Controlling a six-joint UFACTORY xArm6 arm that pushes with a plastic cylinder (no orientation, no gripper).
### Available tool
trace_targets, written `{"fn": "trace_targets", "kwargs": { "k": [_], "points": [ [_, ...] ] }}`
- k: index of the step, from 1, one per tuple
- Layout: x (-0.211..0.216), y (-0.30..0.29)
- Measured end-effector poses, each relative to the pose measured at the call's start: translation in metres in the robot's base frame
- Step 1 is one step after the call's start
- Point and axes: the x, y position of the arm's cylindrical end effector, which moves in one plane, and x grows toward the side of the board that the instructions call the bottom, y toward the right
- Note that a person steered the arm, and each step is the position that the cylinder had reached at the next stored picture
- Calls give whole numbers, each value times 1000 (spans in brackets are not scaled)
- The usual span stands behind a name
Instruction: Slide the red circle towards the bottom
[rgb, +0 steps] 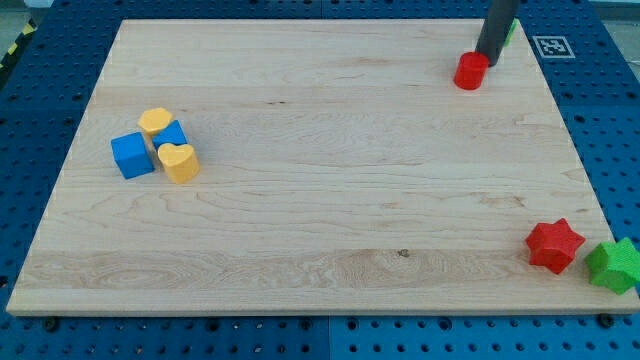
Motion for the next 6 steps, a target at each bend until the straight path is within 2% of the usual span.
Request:
{"fn": "trace_targets", "kwargs": {
  "k": [1,3,4,6],
  "points": [
    [7,-6],
    [-17,-61],
    [1,-60],
    [76,-7]
  ]
}}
